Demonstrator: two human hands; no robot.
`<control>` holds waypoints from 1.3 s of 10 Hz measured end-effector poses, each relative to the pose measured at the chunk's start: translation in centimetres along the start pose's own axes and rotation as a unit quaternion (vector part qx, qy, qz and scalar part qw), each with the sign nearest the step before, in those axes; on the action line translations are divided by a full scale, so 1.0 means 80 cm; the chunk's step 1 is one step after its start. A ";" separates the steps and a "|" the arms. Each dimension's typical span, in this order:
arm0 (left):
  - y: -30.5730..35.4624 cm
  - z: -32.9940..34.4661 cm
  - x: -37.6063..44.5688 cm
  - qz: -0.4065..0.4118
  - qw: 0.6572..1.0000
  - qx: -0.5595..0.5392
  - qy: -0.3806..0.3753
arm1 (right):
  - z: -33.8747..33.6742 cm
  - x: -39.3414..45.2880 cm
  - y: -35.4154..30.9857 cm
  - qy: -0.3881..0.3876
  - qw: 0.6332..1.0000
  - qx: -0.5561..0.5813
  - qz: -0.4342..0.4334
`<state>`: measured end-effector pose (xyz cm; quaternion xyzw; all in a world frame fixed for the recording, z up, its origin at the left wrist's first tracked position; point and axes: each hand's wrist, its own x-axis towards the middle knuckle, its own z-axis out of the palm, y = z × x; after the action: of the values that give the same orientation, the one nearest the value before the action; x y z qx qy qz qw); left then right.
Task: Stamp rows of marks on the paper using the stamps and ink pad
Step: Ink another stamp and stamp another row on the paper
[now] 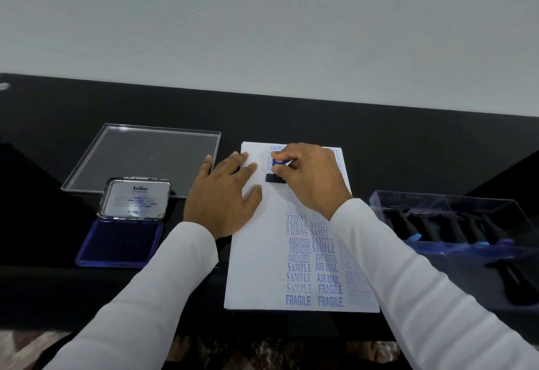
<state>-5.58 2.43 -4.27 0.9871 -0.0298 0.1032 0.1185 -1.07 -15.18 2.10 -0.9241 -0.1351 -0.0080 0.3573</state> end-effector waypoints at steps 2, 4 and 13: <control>0.000 0.000 0.000 0.001 1.000 0.000 0.001 | -0.003 -0.001 -0.003 -0.004 1.000 -0.004 -0.001; -0.001 0.002 0.000 0.003 1.000 -0.002 0.003 | -0.005 0.000 -0.004 -0.001 1.000 -0.021 -0.012; -0.002 0.001 0.000 0.008 1.000 -0.001 0.000 | -0.002 0.004 -0.008 0.020 0.998 -0.033 -0.044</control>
<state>-5.59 2.57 -4.37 0.9868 -0.0382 0.1042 0.1182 -0.94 -14.77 2.68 -0.9283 -0.1678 -0.0467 0.3286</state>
